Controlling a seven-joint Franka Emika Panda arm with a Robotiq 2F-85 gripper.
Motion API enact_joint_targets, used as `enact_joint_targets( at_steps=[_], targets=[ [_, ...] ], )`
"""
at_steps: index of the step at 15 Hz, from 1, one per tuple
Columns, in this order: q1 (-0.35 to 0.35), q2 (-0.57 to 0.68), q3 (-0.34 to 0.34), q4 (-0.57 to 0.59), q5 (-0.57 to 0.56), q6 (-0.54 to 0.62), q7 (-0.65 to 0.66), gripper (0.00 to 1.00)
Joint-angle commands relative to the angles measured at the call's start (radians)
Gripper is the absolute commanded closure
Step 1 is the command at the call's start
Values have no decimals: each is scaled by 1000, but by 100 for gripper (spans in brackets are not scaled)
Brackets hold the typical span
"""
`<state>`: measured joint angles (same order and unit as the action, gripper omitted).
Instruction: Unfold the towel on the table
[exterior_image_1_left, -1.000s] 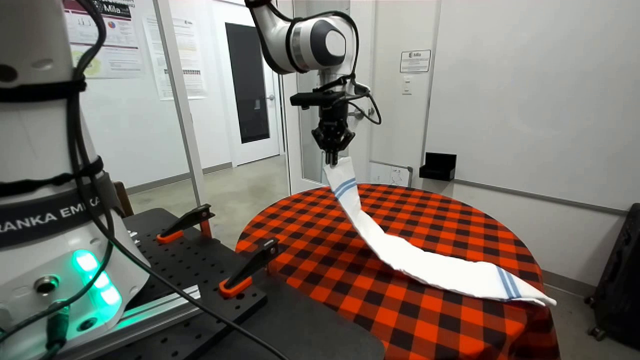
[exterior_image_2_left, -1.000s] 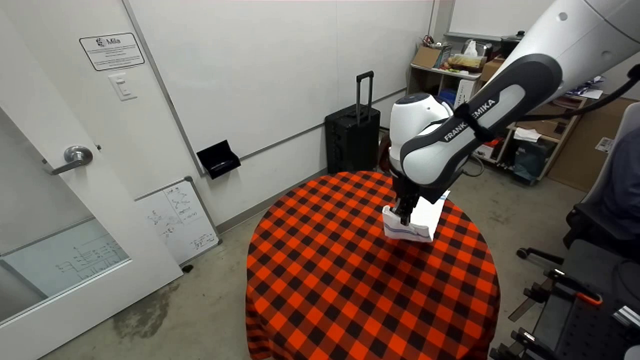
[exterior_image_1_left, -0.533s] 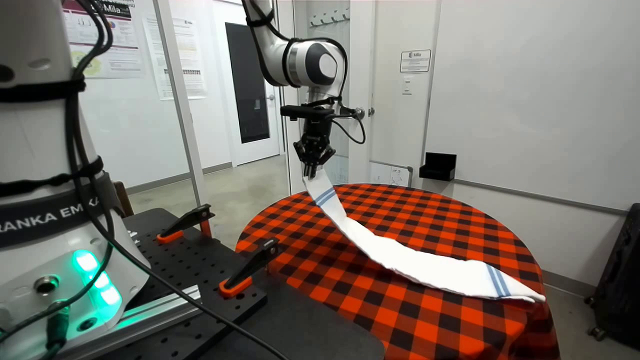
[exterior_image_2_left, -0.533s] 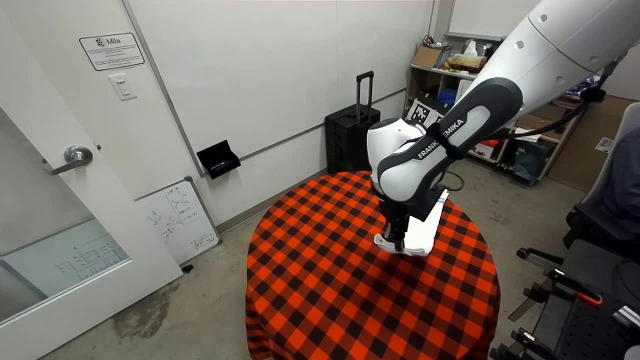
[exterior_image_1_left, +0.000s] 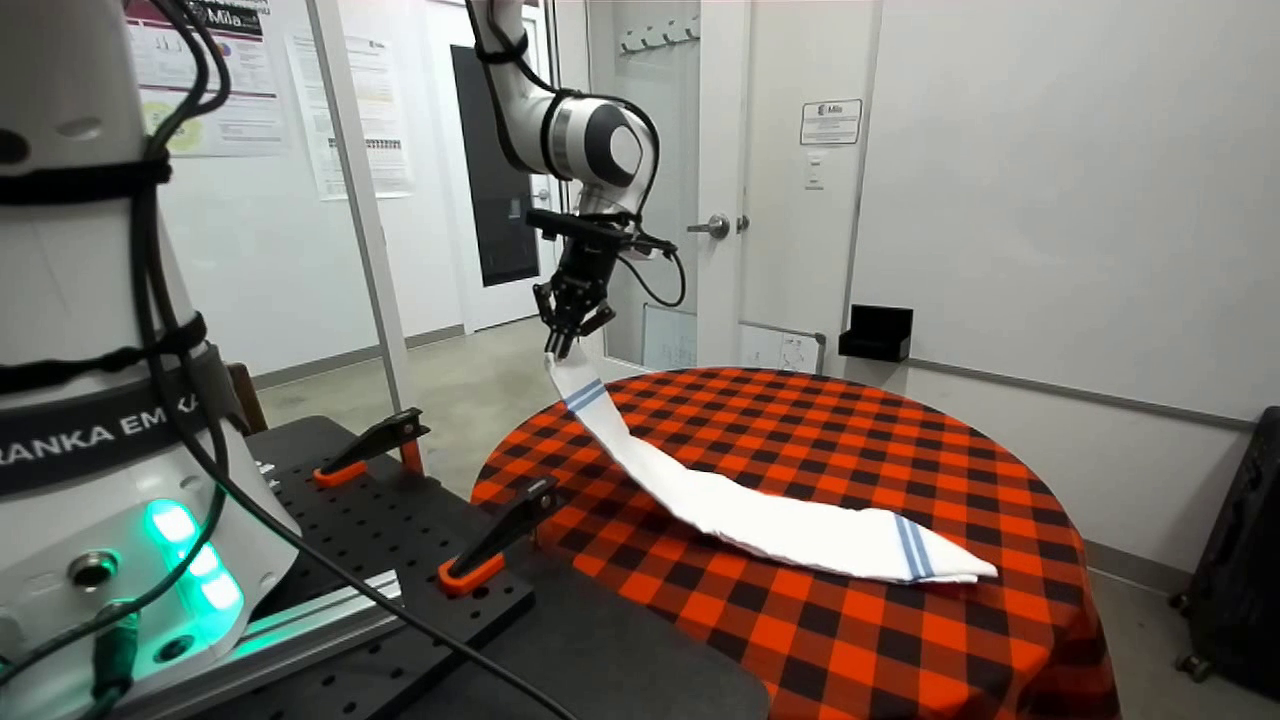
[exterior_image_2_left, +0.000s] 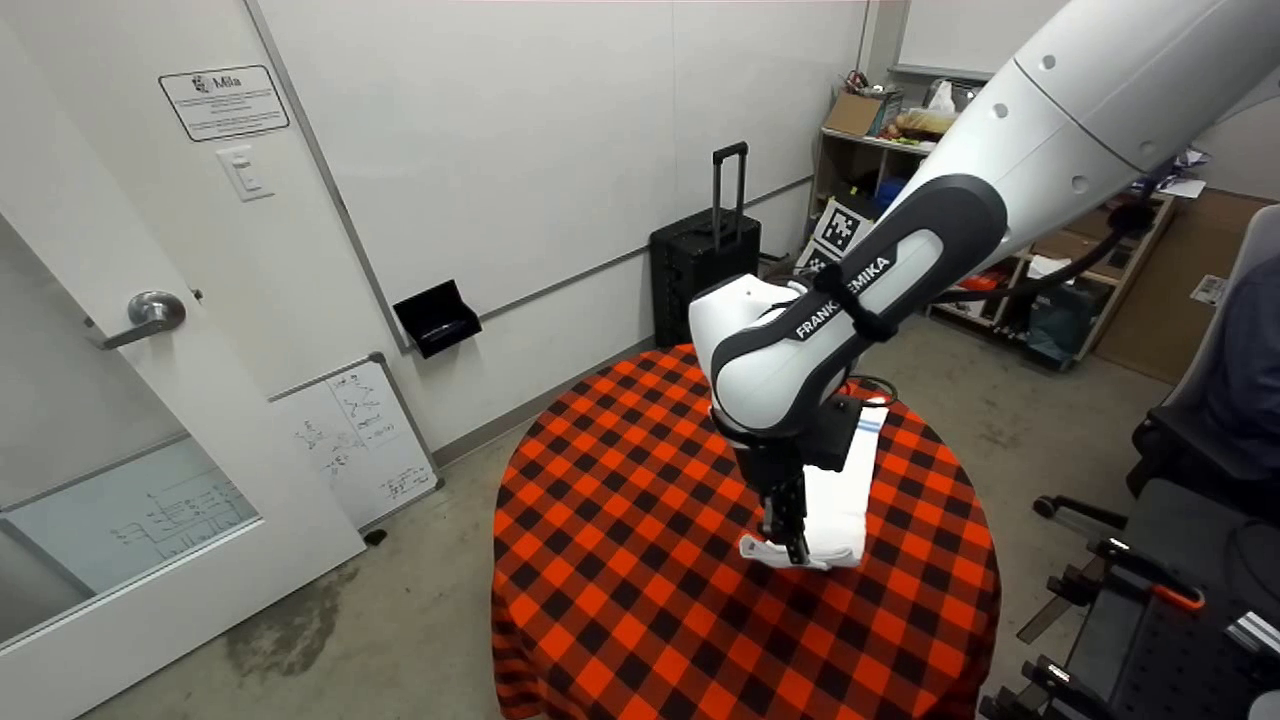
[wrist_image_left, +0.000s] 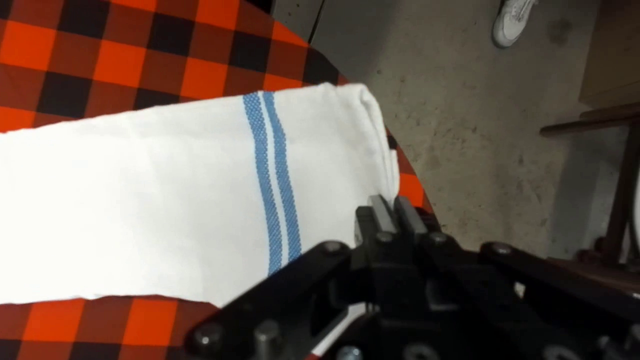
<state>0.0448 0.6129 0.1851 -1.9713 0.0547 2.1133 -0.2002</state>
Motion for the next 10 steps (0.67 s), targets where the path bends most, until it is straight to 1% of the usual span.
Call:
enact_joint_targets(
  at_steps=[1,4,5,6,7,10],
  targets=[
    [6,44,20,67,31,-100,-55,99],
    [17,66,27,91,29,-149,-64,99],
    [21,70,29,97,28,-160,-64,69],
    [24,76,31,104,26,-172,-67,68],
    [27,80,32,109,25,-183,-65,63],
    [37,91,34,127,23,-211,-61,42]
  ],
)
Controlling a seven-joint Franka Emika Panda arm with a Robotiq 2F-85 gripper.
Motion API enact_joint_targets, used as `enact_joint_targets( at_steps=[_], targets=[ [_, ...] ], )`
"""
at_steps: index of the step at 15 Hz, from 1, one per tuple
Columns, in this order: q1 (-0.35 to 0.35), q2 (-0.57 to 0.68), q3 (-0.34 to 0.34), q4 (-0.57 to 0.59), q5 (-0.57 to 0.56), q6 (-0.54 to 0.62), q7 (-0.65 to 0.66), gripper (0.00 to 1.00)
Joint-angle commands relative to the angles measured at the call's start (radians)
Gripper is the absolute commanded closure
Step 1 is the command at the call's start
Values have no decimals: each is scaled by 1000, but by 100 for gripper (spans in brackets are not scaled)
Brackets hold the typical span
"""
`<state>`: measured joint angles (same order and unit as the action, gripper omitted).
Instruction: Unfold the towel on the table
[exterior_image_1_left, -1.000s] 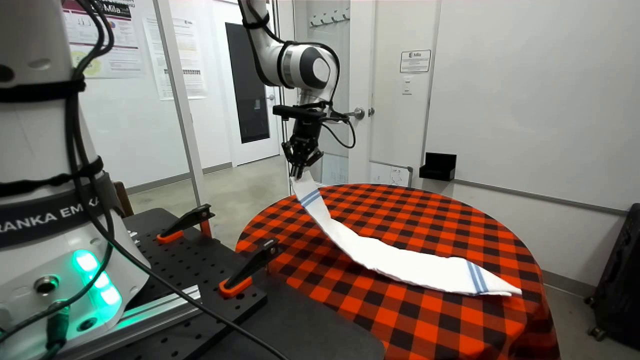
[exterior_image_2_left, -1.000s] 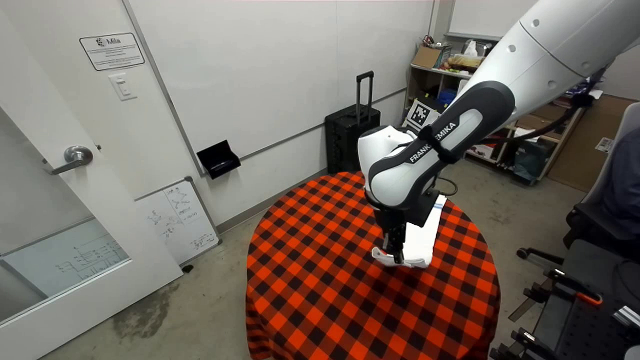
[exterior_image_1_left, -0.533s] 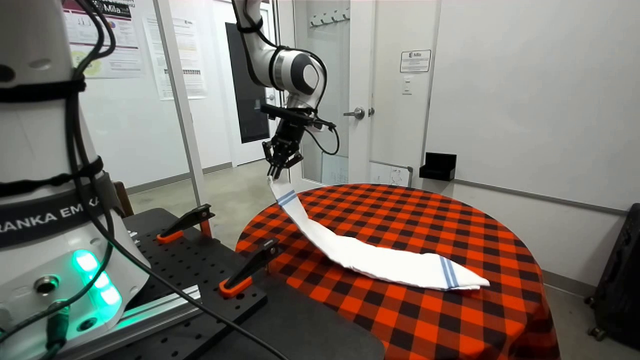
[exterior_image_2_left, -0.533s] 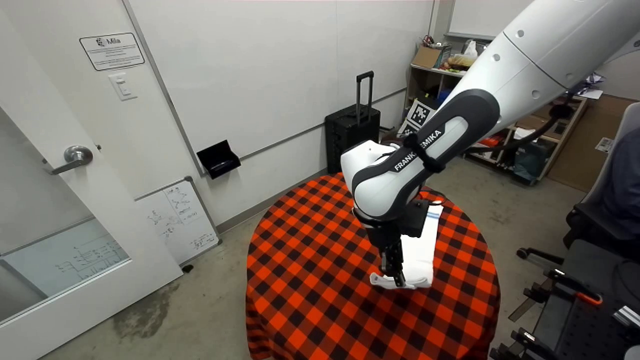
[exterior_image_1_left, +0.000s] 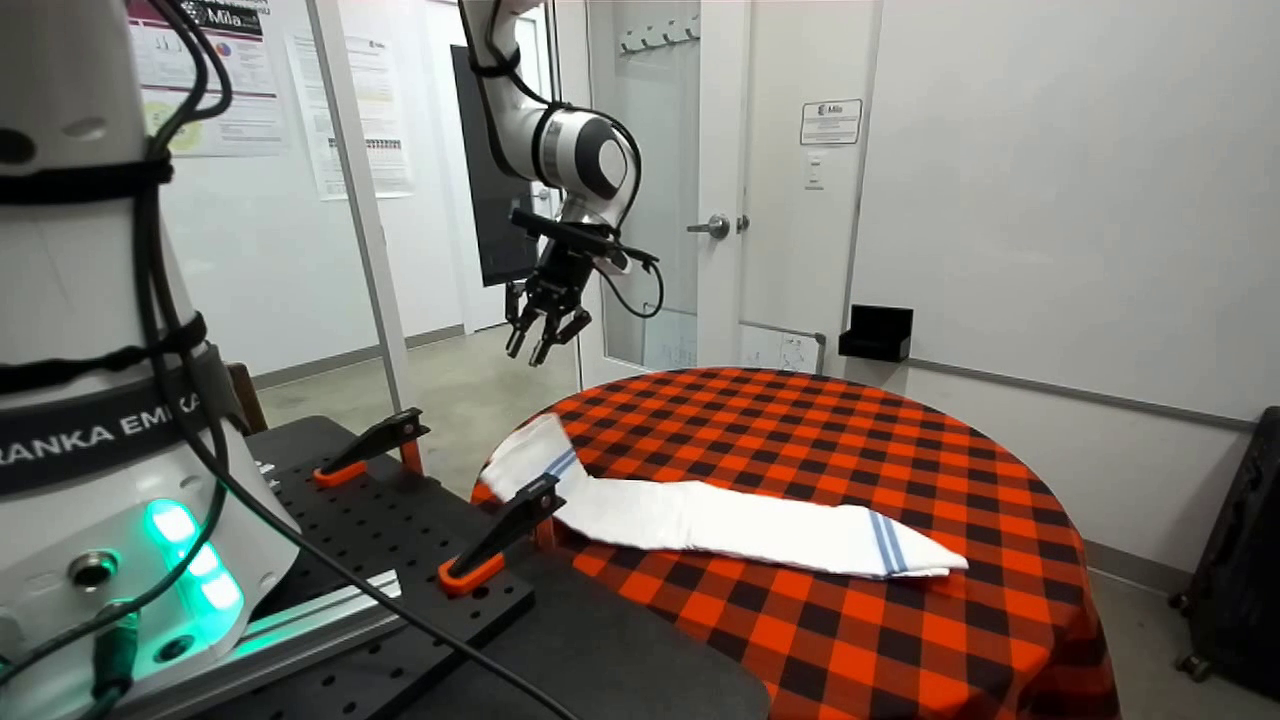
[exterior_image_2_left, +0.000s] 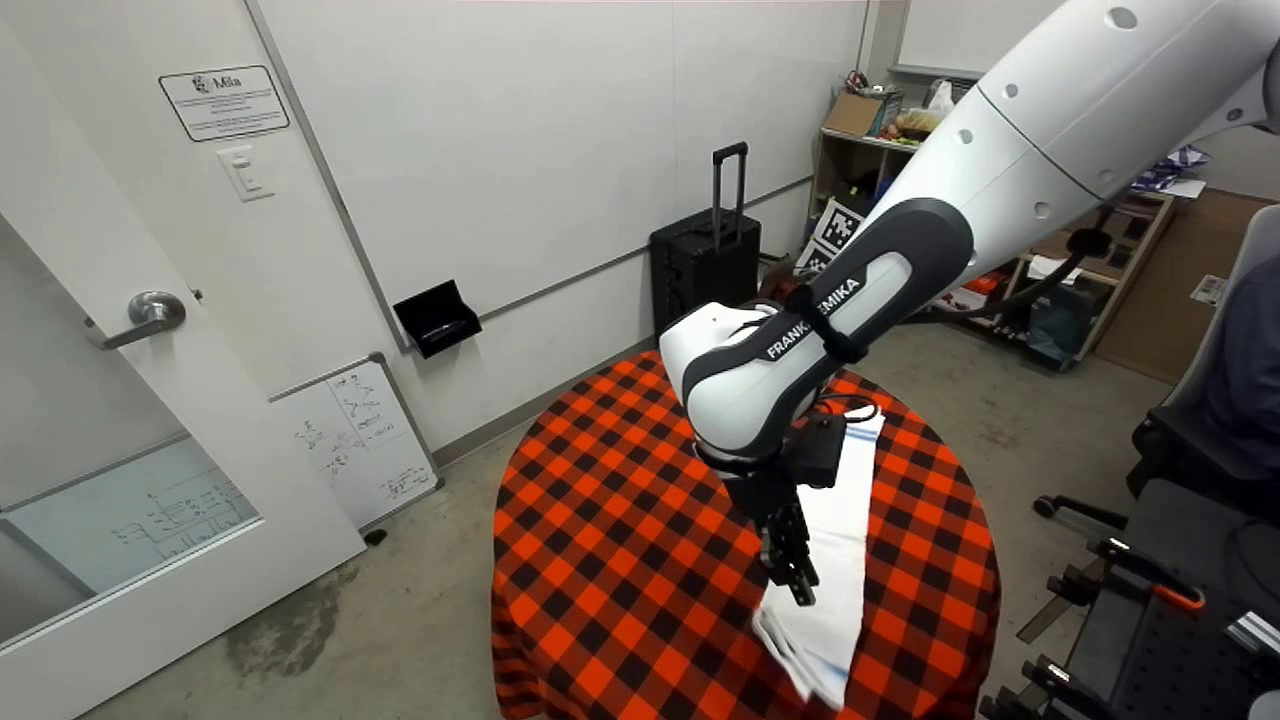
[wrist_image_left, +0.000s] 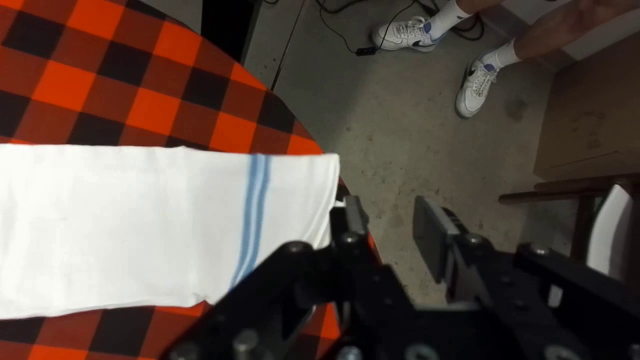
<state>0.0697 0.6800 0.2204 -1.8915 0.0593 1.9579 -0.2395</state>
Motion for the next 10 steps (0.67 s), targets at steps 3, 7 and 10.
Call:
enact_joint_targets(
  at_steps=[3,7,10],
  targets=[
    [20,26,-4,55,16,-50,-16,19],
    [25,1,-29,35,-15,39,-4,0],
    [15,-24,-71,11,-64,147,-2,0]
  ],
)
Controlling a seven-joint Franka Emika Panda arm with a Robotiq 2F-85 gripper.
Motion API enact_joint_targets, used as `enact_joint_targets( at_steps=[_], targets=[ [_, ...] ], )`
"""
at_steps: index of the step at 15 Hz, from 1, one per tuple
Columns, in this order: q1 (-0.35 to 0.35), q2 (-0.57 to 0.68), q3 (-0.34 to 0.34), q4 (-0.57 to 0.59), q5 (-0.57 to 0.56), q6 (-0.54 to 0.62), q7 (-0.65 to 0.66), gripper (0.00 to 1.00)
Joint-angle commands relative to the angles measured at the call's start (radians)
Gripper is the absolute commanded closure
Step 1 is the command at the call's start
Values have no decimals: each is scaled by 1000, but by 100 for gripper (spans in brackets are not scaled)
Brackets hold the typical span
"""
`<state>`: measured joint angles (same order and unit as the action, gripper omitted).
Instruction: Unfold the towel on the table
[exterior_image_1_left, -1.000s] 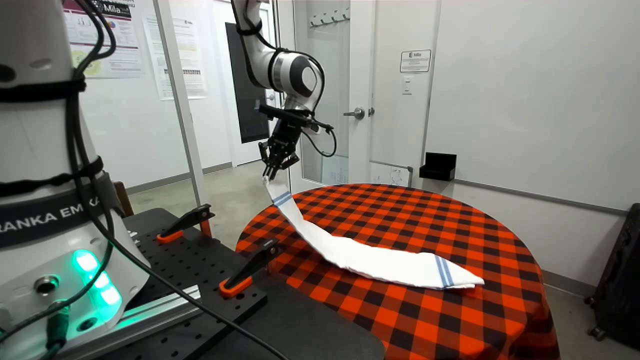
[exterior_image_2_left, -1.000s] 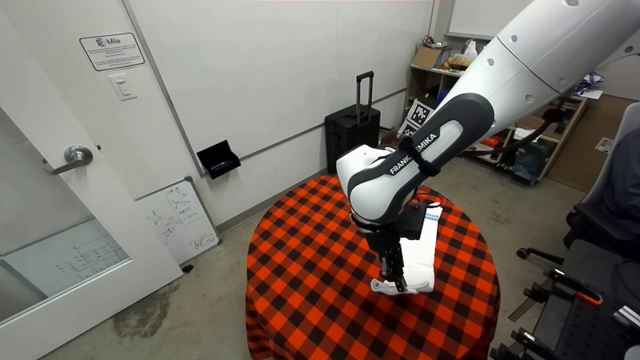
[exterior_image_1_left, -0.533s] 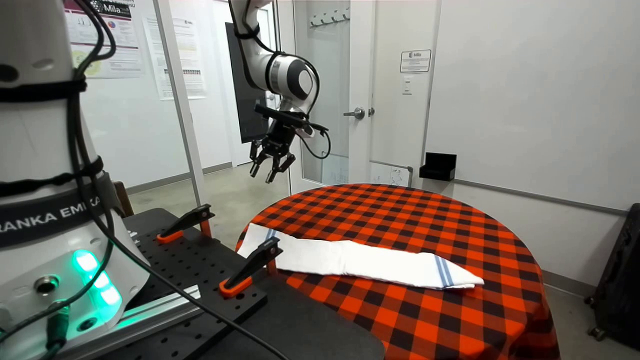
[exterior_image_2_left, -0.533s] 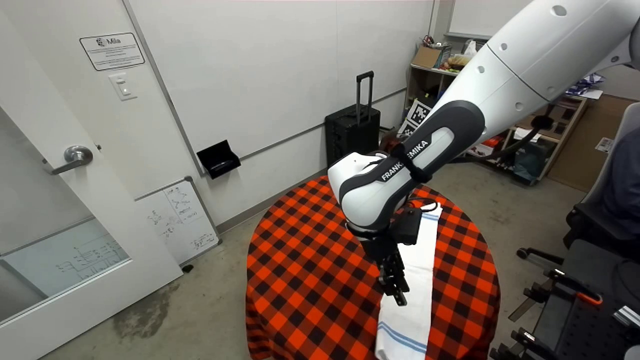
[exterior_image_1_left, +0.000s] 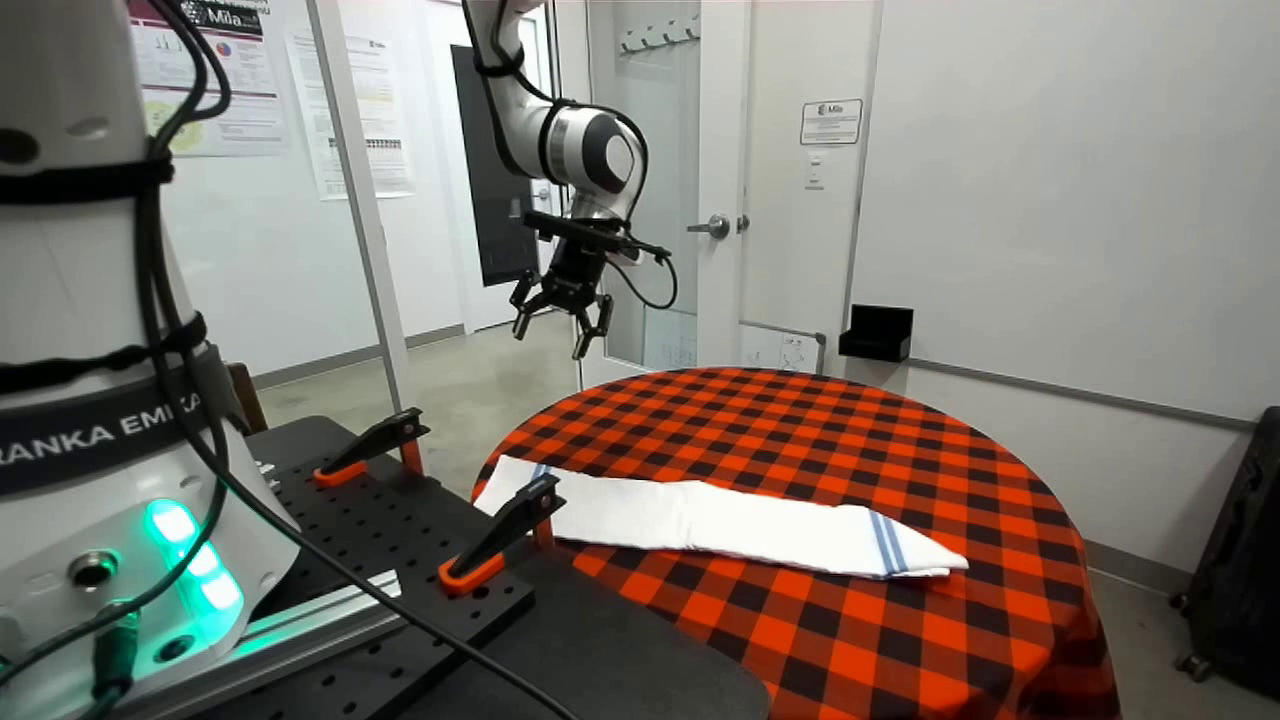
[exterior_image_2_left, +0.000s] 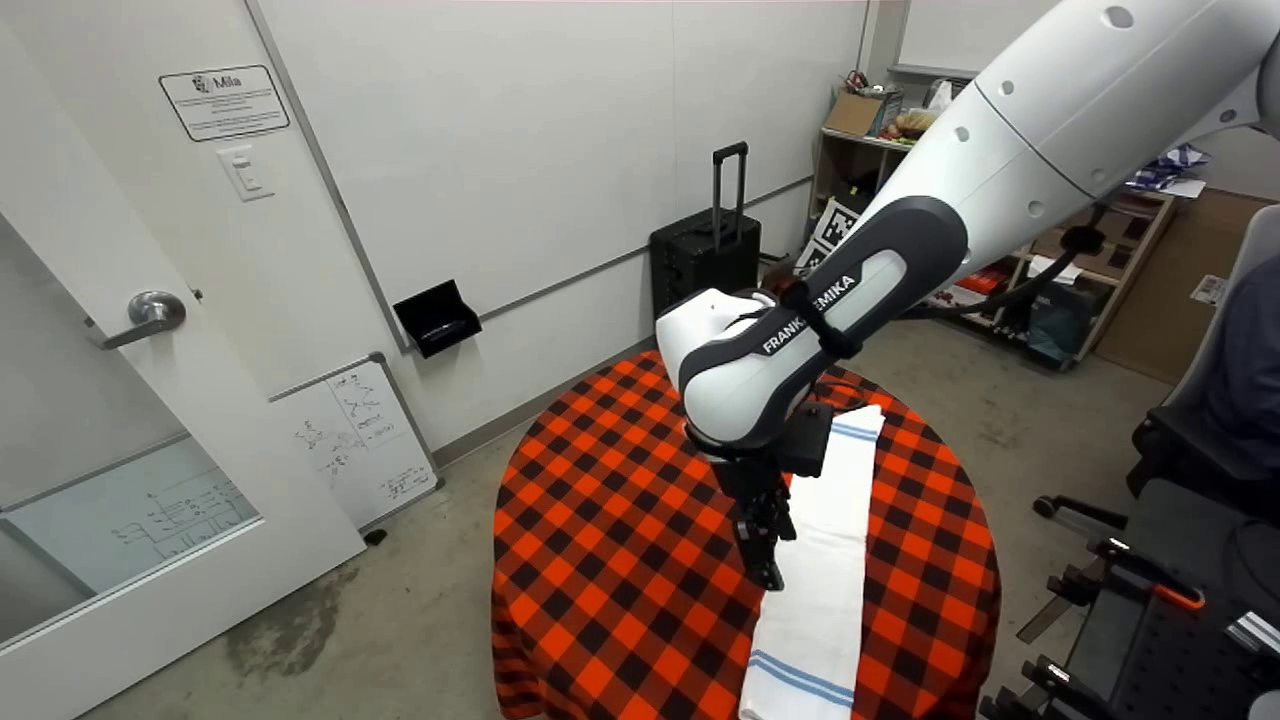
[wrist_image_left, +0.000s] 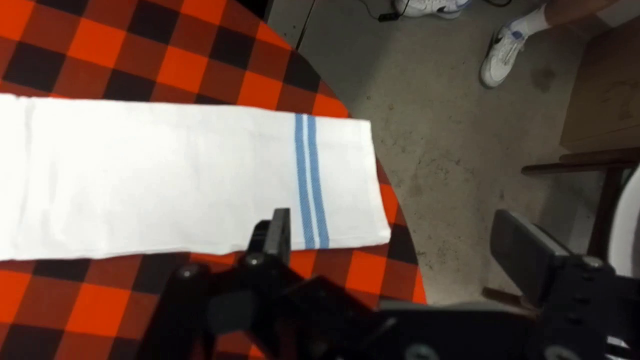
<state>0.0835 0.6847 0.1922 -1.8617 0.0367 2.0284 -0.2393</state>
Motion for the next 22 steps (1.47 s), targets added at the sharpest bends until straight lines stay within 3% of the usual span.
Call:
enact_joint_targets(
  at_steps=[1,5,14,19,22],
  targets=[
    [-1,-34,-61,-26,-69,111,-7,0],
    [-43,-48,-130,-63,-151,246,-6,0],
    [-279,-162,-138,-214,130,466,7,0],
    [-282,-220,-197,-335,72,704,16,0],
    [-306,-235,-185,-385,93,793,10,0]
  ],
)
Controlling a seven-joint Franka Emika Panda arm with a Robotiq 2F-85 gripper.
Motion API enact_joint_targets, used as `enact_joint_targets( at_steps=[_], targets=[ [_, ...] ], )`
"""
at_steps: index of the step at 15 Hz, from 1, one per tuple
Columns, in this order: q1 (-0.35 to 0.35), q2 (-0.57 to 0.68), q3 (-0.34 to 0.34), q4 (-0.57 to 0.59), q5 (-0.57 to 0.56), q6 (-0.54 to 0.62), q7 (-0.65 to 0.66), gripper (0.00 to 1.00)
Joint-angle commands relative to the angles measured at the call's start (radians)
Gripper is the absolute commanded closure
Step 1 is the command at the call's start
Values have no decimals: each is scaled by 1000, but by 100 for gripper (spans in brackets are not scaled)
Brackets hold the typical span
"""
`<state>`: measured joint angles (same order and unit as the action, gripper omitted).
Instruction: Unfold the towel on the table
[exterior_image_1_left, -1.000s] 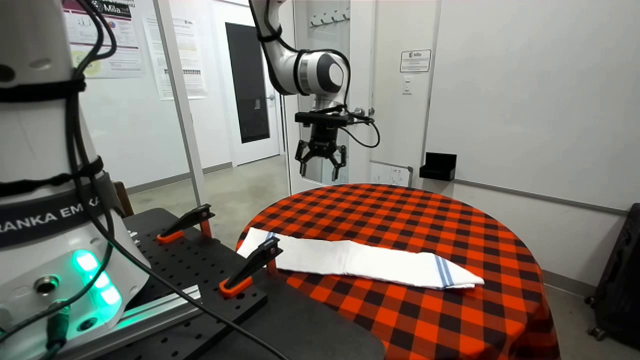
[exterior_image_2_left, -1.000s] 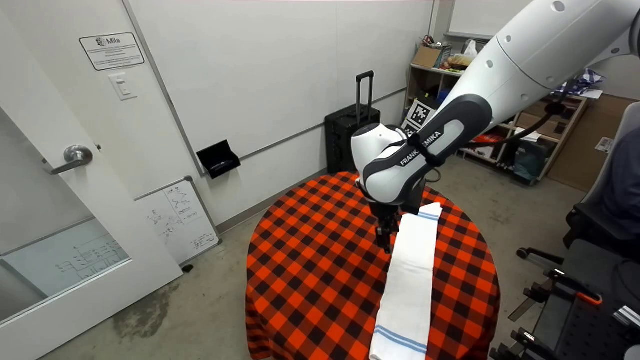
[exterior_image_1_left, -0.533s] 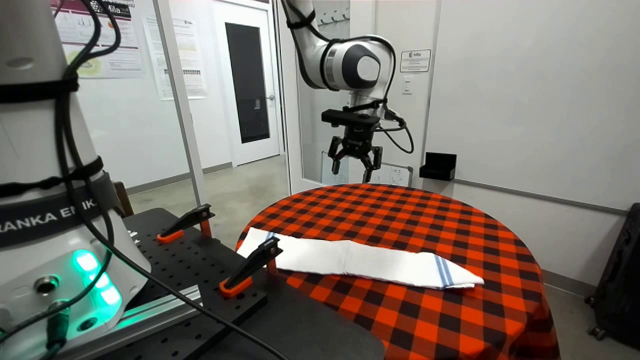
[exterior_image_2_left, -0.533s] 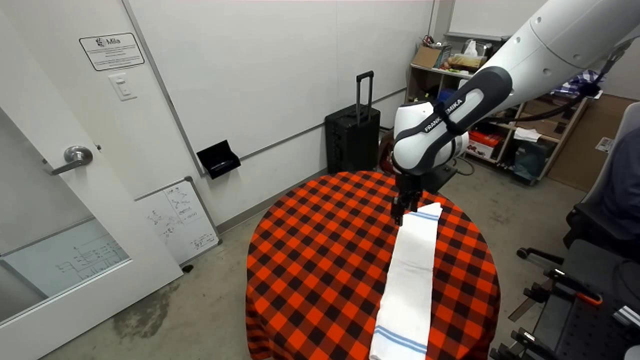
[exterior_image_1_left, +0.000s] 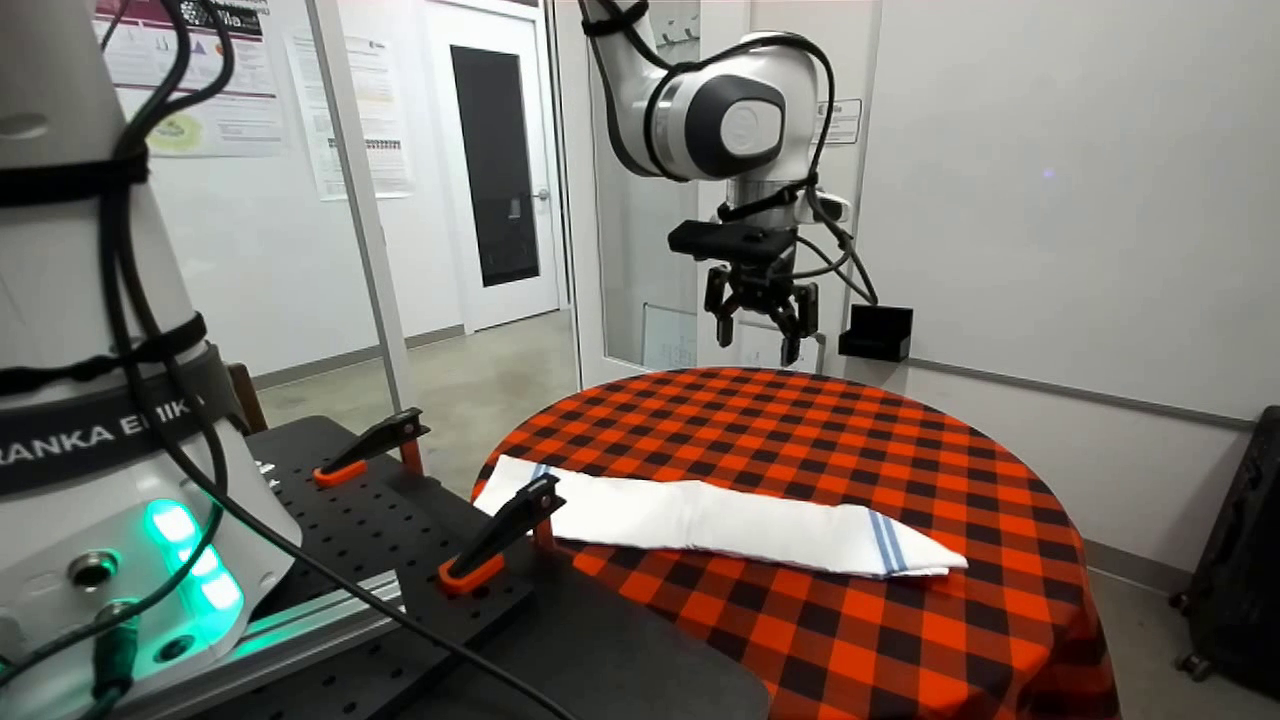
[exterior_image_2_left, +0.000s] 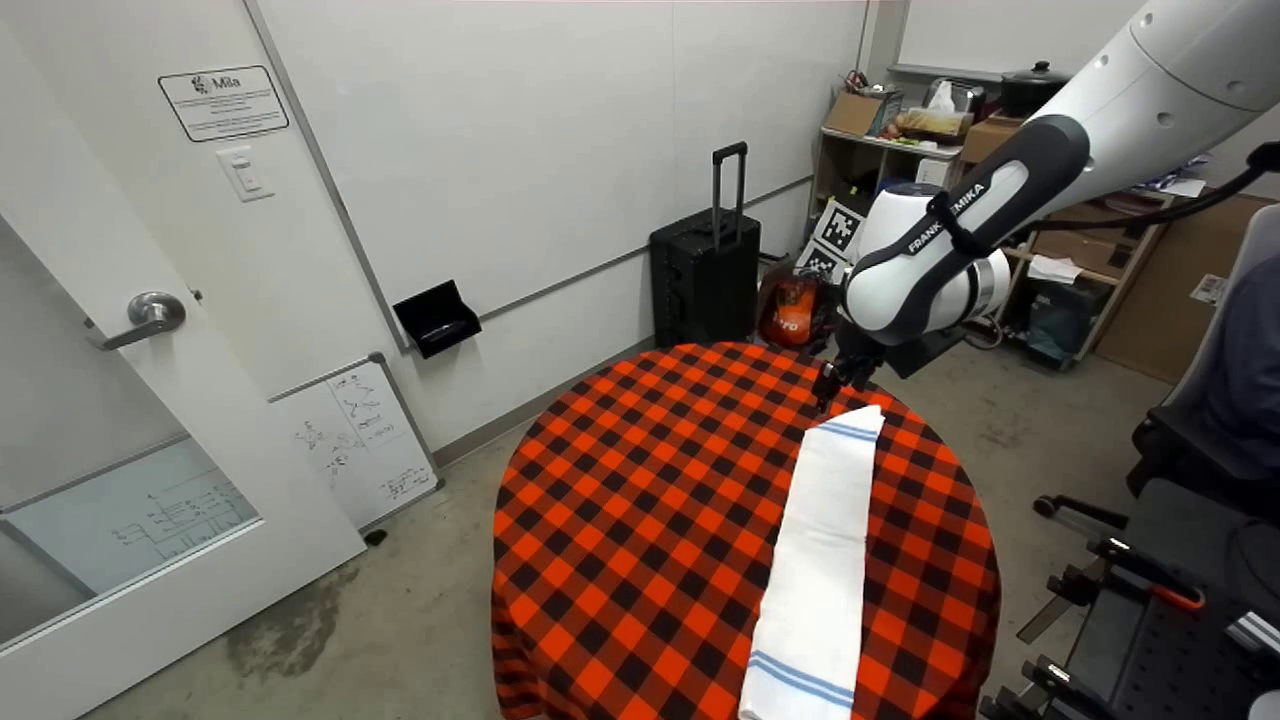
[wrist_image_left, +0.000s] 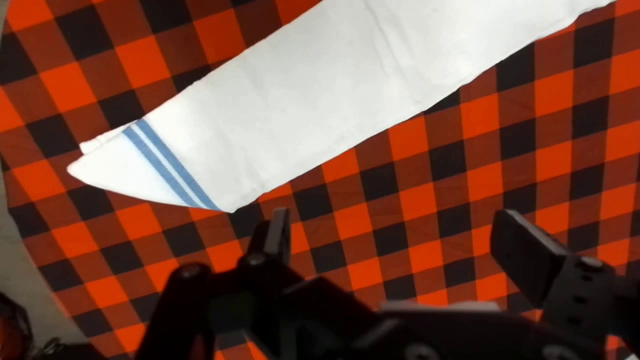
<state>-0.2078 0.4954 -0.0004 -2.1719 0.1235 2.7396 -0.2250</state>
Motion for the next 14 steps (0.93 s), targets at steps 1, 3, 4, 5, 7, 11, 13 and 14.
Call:
enact_joint_targets(
  at_steps=[1,3,4,5,7,11,13,14],
  targets=[
    [-27,-53,17,-90,21,97,-2,0],
    [-37,-73,12,-118,30,94,18,0],
    [-23,-27,7,-64,4,70,14,0],
    [-28,-34,6,-75,5,71,15,0],
    [-35,-46,5,-88,7,72,13,0],
    [-35,-53,6,-94,8,72,14,0],
    [-35,-53,6,-94,8,72,14,0],
    [-35,-53,6,-94,8,72,14,0]
  ],
)
